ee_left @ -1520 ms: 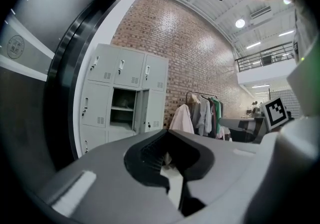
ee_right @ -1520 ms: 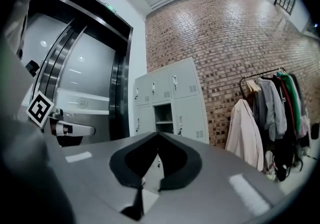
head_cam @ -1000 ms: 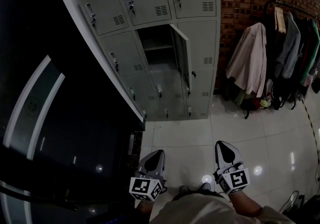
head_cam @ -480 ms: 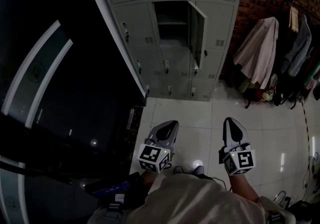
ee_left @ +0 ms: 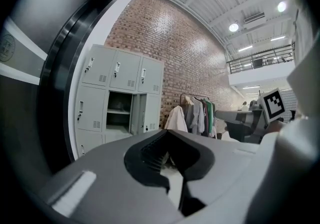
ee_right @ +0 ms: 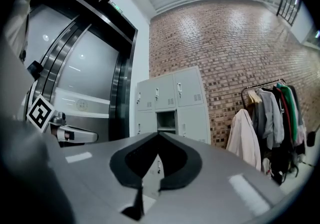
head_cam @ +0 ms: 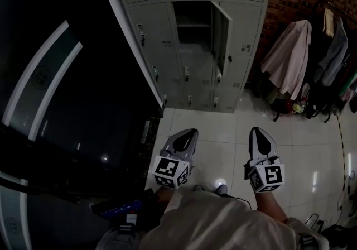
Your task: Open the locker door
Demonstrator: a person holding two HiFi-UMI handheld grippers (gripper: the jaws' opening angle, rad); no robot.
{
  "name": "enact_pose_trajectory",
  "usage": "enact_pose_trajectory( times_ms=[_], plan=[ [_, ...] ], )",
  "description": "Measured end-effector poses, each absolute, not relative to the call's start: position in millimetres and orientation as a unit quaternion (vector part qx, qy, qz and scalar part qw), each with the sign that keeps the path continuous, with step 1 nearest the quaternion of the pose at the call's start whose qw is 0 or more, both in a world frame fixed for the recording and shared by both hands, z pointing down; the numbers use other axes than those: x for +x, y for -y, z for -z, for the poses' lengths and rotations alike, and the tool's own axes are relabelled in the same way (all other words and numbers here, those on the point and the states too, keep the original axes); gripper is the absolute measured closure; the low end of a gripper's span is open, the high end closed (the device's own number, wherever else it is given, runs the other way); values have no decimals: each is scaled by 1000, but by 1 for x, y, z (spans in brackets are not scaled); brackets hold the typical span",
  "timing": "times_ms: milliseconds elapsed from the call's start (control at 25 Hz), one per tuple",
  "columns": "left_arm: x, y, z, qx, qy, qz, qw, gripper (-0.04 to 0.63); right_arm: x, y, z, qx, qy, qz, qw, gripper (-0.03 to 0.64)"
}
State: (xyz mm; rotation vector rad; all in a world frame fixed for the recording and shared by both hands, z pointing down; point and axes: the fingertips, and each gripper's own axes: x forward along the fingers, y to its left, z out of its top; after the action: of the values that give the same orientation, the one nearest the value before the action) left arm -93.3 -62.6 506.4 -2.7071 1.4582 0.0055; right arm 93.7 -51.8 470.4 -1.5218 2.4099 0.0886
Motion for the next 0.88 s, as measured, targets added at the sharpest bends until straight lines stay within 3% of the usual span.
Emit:
enact_pose_trajectory(
  times_ms=[200, 480, 600, 680, 720, 760, 840, 880],
  plan=[
    [-91, 65, -512, -878, -478, -3, 25, 529, 104, 52, -482, -534, -837, -15, 120, 617],
    [-95, 65, -499, -869, -493, -27, 39, 521, 109, 54, -472, -533, -834, -28, 141, 617],
    [-93, 65, -501, -869, -493, -29, 36, 456, 110, 54, -484, -532, -839, -7, 113, 617],
    [-89, 65, -505, -870, -491, -27, 32, 368, 112, 55, -490, -529, -842, 4, 105, 617],
    [-88, 66, -506, -870, -490, -30, 31, 368, 112, 56, -491, -528, -843, 6, 106, 617],
    [-88, 67, -506, -870, -492, -35, 30, 374, 112, 59, -492, -527, -843, 5, 111, 617],
    [-89, 68, -505, -867, -494, -49, 33, 552, 113, 64, -490, -525, -841, -3, 130, 617],
    [-89, 67, -504, -867, -494, -52, 37, 554, 114, 66, -489, -524, -841, -6, 135, 617]
  ],
)
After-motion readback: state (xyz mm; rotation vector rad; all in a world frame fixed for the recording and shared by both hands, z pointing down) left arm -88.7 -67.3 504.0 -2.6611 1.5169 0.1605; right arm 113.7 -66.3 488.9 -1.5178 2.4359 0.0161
